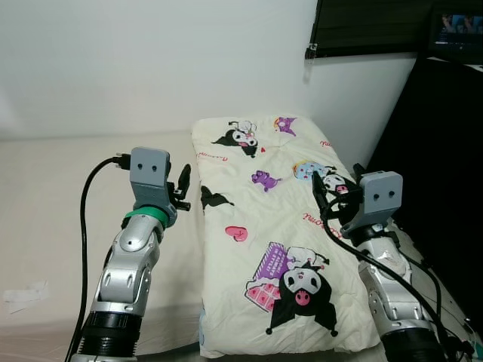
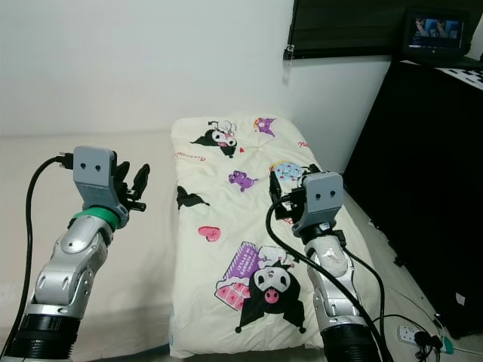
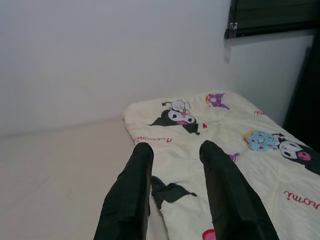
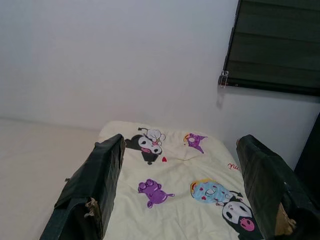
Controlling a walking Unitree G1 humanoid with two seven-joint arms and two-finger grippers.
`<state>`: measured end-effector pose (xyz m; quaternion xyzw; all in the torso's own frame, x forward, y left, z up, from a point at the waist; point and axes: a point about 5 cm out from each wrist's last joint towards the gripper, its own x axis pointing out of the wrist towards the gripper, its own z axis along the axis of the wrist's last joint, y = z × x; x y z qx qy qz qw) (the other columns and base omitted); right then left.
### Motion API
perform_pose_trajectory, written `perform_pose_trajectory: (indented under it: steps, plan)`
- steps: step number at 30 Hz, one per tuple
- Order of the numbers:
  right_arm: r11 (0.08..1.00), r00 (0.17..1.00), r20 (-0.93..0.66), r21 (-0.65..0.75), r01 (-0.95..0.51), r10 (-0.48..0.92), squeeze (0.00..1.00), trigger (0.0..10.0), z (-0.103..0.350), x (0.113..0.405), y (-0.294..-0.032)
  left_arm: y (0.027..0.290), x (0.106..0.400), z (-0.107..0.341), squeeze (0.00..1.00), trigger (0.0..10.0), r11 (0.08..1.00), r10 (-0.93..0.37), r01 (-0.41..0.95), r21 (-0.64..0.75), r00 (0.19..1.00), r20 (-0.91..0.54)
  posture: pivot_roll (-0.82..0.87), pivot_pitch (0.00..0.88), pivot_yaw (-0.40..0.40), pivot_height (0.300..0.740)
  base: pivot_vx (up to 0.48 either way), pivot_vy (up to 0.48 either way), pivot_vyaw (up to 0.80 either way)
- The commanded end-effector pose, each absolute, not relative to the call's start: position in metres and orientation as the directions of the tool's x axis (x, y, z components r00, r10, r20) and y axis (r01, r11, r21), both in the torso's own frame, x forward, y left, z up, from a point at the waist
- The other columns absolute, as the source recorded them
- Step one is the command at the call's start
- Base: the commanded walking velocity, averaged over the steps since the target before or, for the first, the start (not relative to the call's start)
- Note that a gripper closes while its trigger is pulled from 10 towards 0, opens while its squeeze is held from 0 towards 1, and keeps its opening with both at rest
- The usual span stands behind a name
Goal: Clean up the room
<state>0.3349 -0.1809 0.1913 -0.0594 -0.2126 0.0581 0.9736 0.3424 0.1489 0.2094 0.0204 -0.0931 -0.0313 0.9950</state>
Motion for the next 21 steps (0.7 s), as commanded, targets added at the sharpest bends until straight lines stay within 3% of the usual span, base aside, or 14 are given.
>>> perform_pose_trajectory:
  steps: [1,8,21]
  plan:
    - [0.989,0.912,0.39,-0.127,-0.081,0.125,0.0,10.0,0.1838,0.3335,-0.1825,0.1507,0.342,0.2034,0.0,10.0,0.997,-0.066,0.057,0.054,0.984,0.165,-0.13,0.047,0.057,0.74,0.0,0.0,0.0]
    - [0.989,0.913,0.388,-0.127,-0.081,0.125,0.0,10.0,0.1832,0.3335,-0.1824,0.1508,0.342,0.2032,0.0,10.0,0.997,-0.065,0.058,0.045,0.984,0.163,-0.13,0.048,0.057,0.74,0.0,0.0,0.0]
    - [0.989,0.915,0.384,-0.124,-0.083,0.125,0.0,10.0,0.1814,0.3337,-0.1816,0.1533,0.3427,0.2042,0.0,10.0,0.998,-0.054,0.049,0.037,0.985,0.163,-0.13,0.049,0.059,0.74,0.0,0.48,0.0]
